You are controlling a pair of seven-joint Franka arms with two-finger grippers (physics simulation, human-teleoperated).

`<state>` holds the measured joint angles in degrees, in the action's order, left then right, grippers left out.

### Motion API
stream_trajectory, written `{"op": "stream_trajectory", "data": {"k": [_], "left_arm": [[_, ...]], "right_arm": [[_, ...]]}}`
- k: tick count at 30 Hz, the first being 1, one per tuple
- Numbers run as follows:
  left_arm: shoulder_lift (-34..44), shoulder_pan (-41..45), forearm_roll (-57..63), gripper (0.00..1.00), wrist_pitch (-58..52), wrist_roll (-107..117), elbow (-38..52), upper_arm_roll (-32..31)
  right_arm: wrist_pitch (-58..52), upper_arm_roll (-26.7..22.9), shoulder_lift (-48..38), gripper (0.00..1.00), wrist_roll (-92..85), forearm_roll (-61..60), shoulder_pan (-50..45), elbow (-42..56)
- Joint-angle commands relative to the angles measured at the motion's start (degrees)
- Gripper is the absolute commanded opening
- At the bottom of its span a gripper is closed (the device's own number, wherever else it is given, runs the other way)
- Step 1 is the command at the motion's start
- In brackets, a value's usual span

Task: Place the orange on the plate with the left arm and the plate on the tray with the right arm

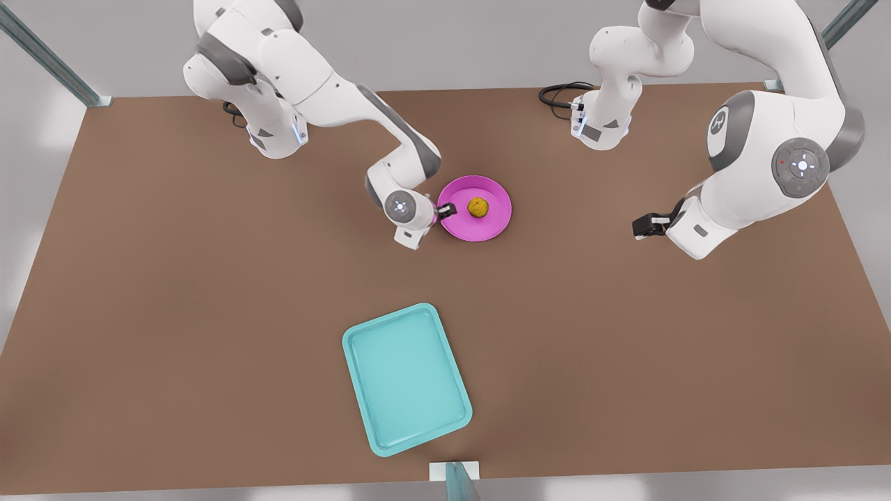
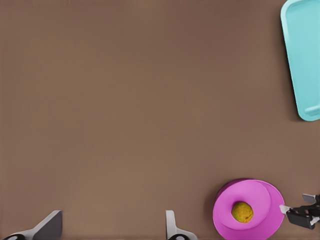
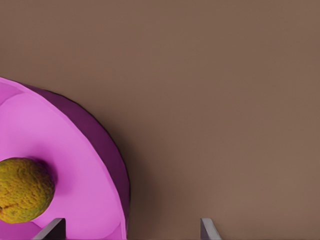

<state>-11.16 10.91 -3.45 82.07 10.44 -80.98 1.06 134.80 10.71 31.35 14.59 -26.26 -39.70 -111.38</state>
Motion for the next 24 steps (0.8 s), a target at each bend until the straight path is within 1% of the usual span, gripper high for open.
{"op": "stream_trajectory", "data": {"k": [1,11,12,13,14,15,16,20,22,24], "left_arm": [[0.1,0.0,0.0,1.00,-0.1,-1.8,0.0,0.0],[0.1,0.1,0.3,1.00,0.0,-1.6,0.0,0.0],[0.2,0.1,0.3,1.00,-0.3,-1.5,0.2,0.0],[0.4,0.1,0.3,1.00,-0.4,-1.1,0.3,0.0],[0.4,0.1,0.3,1.00,-0.4,-1.1,0.3,0.0],[0.3,0.2,0.3,1.00,-0.4,-1.1,0.3,0.0],[0.3,0.1,0.3,1.00,-0.4,-1.1,0.4,0.0],[0.3,0.1,0.5,1.00,-0.3,-1.1,0.4,0.0],[0.2,0.1,0.6,1.00,-0.2,-1.0,0.4,0.0],[0.1,0.1,0.6,1.00,-0.2,-1.0,0.4,0.0]], "right_arm": [[2.7,0.0,0.5,1.00,10.1,-0.4,-0.1,0.0],[3.4,0.0,3.0,1.00,10.1,-0.4,-0.9,0.6],[3.3,0.0,2.9,0.93,10.1,-0.4,-0.9,0.7],[3.3,0.0,2.9,0.77,10.0,-0.4,-0.8,0.7],[3.2,0.0,2.9,0.65,10.0,-0.4,-0.8,0.7],[3.2,0.0,2.9,0.59,10.0,-0.4,-0.8,0.7],[3.1,0.0,3.0,0.57,9.8,-0.4,-0.8,0.7],[2.7,0.0,3.2,0.45,9.1,-0.4,-0.6,0.8],[2.4,0.0,3.1,0.42,9.1,-0.4,-0.6,1.0],[0.1,0.0,2.9,0.31,9.1,-0.4,-0.3,2.1]]}}
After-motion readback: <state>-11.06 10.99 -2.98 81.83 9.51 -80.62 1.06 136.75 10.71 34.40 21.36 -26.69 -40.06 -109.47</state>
